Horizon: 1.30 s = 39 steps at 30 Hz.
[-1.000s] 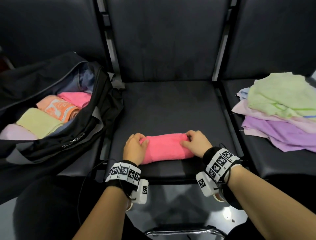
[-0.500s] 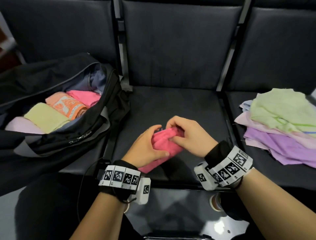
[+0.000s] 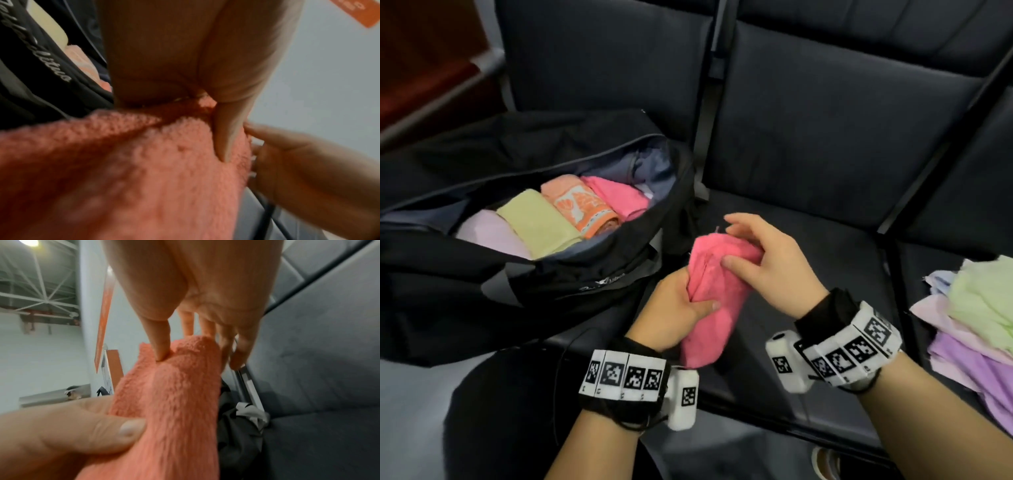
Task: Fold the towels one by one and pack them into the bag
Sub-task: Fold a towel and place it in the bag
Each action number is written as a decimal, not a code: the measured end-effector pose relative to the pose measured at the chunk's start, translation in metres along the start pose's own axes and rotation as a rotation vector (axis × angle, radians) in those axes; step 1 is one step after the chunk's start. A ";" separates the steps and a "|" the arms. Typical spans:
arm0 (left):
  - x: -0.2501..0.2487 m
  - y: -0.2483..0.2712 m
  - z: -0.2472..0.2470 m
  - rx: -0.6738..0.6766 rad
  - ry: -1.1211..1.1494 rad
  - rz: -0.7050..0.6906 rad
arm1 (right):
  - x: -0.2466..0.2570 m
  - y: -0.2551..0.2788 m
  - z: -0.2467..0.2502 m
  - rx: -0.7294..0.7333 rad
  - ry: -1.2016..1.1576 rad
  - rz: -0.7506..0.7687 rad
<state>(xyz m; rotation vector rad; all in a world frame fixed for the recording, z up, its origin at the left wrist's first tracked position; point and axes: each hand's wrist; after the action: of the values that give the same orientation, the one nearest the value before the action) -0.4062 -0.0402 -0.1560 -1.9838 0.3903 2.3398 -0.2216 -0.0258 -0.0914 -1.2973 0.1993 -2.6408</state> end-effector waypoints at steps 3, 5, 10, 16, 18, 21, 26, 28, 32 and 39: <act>-0.006 -0.013 0.031 -0.114 0.127 0.020 | 0.001 -0.032 -0.018 0.104 -0.133 -0.173; -0.012 -0.024 0.052 -0.161 0.183 0.020 | 0.003 -0.052 -0.031 0.200 -0.263 -0.203; -0.027 -0.057 0.100 -0.293 0.234 0.033 | 0.014 -0.102 -0.064 0.369 -0.245 -0.106; -0.038 -0.106 0.148 -0.473 0.421 0.052 | 0.012 -0.178 -0.073 0.092 0.084 0.057; -0.033 -0.126 0.158 -0.522 0.490 0.149 | 0.007 -0.207 -0.071 0.062 0.310 0.035; -0.017 -0.155 0.164 -0.558 0.523 0.363 | -0.006 -0.239 -0.078 0.151 0.408 -0.111; 0.009 -0.176 0.157 -0.571 0.388 0.626 | -0.026 -0.258 -0.092 0.139 0.360 -0.232; 0.011 -0.176 0.154 -0.557 0.399 0.642 | -0.034 -0.261 -0.094 0.042 0.283 -0.273; -0.001 -0.174 0.150 -0.478 0.493 0.617 | -0.041 -0.269 -0.096 0.097 0.082 -0.439; -0.015 -0.187 0.144 -0.521 0.513 0.550 | -0.033 -0.270 -0.084 -0.044 0.043 -0.272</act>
<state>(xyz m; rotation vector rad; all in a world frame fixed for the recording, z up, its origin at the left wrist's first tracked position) -0.5049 0.1741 -0.1504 -3.0903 0.4166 2.3459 -0.2992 0.2471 -0.1130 -1.3691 0.0924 -2.9078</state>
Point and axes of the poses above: each hand's wrist, its own y-axis away from the middle knuckle, its own z-axis out of the back of the hand, x = y × z, and after that the axes turned 5 degrees about -x, right-handed
